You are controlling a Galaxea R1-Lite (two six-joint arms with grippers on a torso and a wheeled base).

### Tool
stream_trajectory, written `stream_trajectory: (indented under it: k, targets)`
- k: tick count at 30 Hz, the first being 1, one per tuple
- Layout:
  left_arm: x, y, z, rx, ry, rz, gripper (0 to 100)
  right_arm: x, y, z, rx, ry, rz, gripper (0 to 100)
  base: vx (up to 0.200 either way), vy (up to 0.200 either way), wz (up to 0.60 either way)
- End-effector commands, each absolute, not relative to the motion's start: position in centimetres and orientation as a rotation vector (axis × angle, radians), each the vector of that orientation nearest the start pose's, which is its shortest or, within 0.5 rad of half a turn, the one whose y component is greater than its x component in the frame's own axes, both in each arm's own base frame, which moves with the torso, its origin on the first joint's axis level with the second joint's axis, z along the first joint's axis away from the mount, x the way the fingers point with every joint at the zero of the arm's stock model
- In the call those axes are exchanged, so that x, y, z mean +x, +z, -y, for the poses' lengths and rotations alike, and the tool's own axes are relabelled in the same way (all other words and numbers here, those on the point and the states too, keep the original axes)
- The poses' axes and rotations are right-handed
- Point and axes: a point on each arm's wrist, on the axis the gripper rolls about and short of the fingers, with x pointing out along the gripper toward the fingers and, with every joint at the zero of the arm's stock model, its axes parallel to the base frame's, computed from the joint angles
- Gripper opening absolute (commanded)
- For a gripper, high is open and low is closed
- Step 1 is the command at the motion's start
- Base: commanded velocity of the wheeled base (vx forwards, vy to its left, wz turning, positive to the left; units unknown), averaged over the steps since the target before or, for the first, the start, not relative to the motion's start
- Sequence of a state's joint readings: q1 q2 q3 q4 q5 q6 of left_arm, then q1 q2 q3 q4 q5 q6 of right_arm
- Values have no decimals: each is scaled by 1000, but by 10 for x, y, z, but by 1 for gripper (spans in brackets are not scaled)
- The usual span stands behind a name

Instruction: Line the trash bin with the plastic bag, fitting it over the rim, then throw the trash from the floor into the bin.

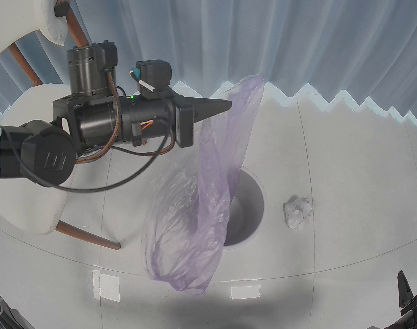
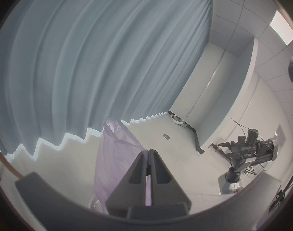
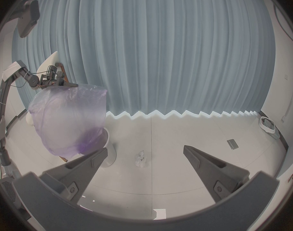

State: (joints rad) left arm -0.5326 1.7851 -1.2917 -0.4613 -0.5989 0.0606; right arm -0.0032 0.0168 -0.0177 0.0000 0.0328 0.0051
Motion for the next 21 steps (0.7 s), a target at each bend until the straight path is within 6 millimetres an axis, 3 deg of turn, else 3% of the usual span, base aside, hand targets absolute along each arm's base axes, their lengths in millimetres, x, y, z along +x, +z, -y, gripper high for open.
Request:
stream_trajectory:
  k: [1, 6, 9, 11, 13, 15, 16, 18, 19, 21]
  targets:
    - [325, 272, 211, 0, -1098, 8, 0, -23, 76, -1, 5, 32, 1, 100, 0, 0, 0]
    - [329, 268, 224, -17, -1052, 25, 0, -23, 76, -1, 5, 31, 1, 100, 0, 0, 0]
    - [328, 251, 225, -3, -1032, 2, 0, -23, 76, -1, -2, 31, 0, 100, 0, 0, 0]
    - [322, 228, 222, 1, -1021, -41, 0, -23, 76, -1, -3, 31, 0, 100, 0, 0, 0]
    - [318, 223, 220, 3, -1006, -35, 0, -23, 77, -1, -11, 31, 9, 100, 0, 0, 0]
    - [316, 225, 215, -4, -942, -9, 0, -31, 141, -1, -5, 49, 173, 100, 0, 0, 0]
    - [316, 227, 214, -10, -907, -2, 0, -15, 185, -1, 31, 63, 180, 100, 0, 0, 0]
    - [316, 228, 214, -11, -900, 1, 0, -9, 192, -1, 44, 68, 167, 100, 0, 0, 0]
    - [319, 234, 214, -23, -867, 21, 0, 26, 224, -4, 213, 184, 109, 100, 0, 0, 0]
    - [318, 239, 215, -27, -853, 38, 0, 52, 216, -12, 333, 260, -79, 100, 0, 0, 0]
